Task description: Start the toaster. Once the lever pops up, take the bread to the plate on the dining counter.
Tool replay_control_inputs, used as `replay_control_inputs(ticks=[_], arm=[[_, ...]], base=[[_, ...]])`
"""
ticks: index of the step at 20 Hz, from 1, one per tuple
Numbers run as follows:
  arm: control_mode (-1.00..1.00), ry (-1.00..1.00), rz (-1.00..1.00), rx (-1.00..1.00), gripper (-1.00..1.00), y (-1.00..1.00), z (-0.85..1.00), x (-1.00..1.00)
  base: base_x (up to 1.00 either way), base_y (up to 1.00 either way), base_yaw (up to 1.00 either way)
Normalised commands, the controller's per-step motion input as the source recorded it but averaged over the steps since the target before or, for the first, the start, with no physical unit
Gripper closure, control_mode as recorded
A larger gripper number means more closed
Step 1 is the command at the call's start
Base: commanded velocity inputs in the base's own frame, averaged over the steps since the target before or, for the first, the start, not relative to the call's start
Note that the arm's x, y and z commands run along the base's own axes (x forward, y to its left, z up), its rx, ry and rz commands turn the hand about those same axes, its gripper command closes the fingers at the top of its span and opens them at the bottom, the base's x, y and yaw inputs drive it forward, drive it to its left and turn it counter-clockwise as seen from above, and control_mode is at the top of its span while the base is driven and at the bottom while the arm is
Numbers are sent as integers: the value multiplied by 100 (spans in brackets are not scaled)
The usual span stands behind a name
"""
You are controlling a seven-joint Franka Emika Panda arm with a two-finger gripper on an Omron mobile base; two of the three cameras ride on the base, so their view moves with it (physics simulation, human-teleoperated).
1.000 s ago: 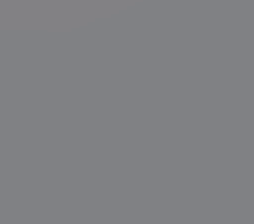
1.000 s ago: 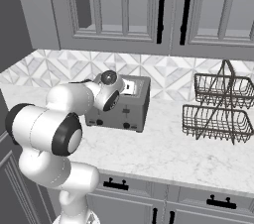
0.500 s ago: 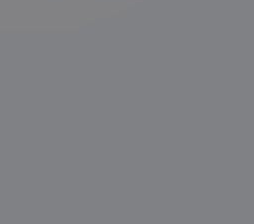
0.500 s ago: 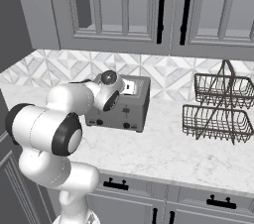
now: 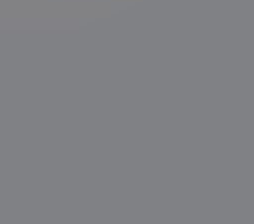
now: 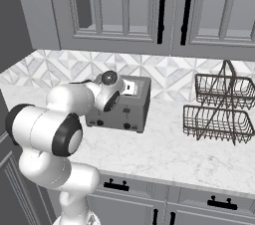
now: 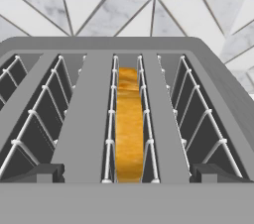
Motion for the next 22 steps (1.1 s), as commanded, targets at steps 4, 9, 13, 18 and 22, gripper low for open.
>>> replay_control_inputs(ticks=[4, 9, 13, 18, 22], arm=[[-100, 0, 0, 0, -100, 0, 0, 0], [-100, 0, 0, 0, -100, 0, 0, 0], [-100, 0, 0, 0, -100, 0, 0, 0], [-100, 0, 0, 0, -100, 0, 0, 0], [-100, 0, 0, 0, -100, 0, 0, 0]], base=[[0, 0, 0], [0, 0, 0], [0, 0, 0], [0, 0, 0], [0, 0, 0]])
